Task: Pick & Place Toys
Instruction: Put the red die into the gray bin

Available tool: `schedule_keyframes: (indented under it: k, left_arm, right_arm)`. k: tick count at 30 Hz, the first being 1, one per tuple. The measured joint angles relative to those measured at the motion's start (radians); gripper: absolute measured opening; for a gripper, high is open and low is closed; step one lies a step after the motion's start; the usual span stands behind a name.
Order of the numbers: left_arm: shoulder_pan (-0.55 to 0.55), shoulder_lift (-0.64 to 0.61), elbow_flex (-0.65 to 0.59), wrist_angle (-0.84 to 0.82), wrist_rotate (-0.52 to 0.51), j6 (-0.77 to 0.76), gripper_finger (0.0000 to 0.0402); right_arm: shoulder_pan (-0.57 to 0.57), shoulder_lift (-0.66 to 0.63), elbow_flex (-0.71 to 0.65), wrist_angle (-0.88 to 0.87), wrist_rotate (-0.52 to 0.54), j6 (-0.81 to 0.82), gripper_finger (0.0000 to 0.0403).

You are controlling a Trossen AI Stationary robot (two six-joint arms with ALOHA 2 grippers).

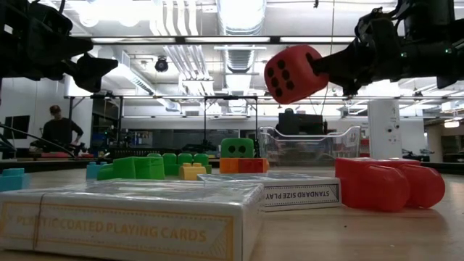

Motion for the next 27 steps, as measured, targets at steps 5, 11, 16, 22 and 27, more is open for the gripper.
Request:
schedule_keyframes:
  k: [5,11,16,22,27]
  left_arm:
    - [0.0,0.0,0.0,0.0,0.0,0.0,0.029]
    - [0.0,0.0,0.0,0.0,0.0,0.0,0.029]
    - [0.0,0.0,0.0,0.0,0.0,0.0,0.029]
    - [0.0,0.0,0.0,0.0,0.0,0.0,0.029]
    - [0.0,0.0,0.0,0.0,0.0,0.0,0.029]
  right_arm:
    - [0.0,-0.002,0.0,0.001,-0.01,0.0,0.0112]
    - [0.0,-0.002,0.0,0.0,-0.025,0.0,0.0111]
    - [0.0,-0.002,0.0,0.003,-0.026,0.0,0.0111]
    - [0.0,-0.002,0.017,0.029,-0.042,0.0,0.0111]
    - [0.0,0.02,0.057,0.022,-0.066,0.0,0.0111]
